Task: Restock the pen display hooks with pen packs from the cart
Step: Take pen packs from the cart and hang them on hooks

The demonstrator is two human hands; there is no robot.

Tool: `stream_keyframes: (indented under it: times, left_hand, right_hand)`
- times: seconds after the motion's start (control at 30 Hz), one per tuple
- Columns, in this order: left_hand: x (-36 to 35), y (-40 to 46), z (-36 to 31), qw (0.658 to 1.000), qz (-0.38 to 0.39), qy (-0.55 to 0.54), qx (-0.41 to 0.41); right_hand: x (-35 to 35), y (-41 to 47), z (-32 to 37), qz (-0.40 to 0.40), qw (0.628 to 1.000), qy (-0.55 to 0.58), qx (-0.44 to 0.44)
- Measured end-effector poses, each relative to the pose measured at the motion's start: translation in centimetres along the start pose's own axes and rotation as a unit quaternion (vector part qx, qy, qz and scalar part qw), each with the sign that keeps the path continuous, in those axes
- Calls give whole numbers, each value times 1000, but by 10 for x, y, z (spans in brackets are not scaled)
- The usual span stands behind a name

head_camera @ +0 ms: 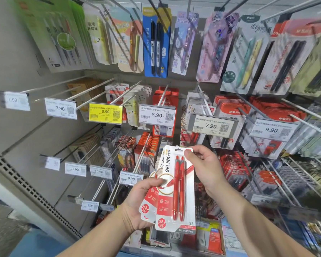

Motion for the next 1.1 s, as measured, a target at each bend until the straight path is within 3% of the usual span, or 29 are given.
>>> stream_keyframes:
  times: [0.17, 0.53, 0.87, 1.1]
  left_hand:
    - [0, -3, -4, 1000, 14, 6, 0]
    - [4, -4, -6, 1000, -27, 9, -8]
    - [4, -7, -10, 997, 41, -56, -30]
    - [11, -3, -8, 994, 87, -54, -45]
  right_hand:
    - [-1, 0, 8, -4, 999, 10, -35]
    - [-5, -6, 21, -47, 993, -108, 23]
    - [15, 0, 26, -3, 981, 139, -136]
    - [29, 8, 39, 0, 973, 191, -129]
Point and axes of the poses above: each hand's wrist, its own y-axis towards the middle knuckle, its own x-axis out of the back of the hand, z = x × y, the point moved 2 cm from there along y, towards the middle knuckle, and after that the axes turned 8 degrees about -x, right-handed, at the moved point
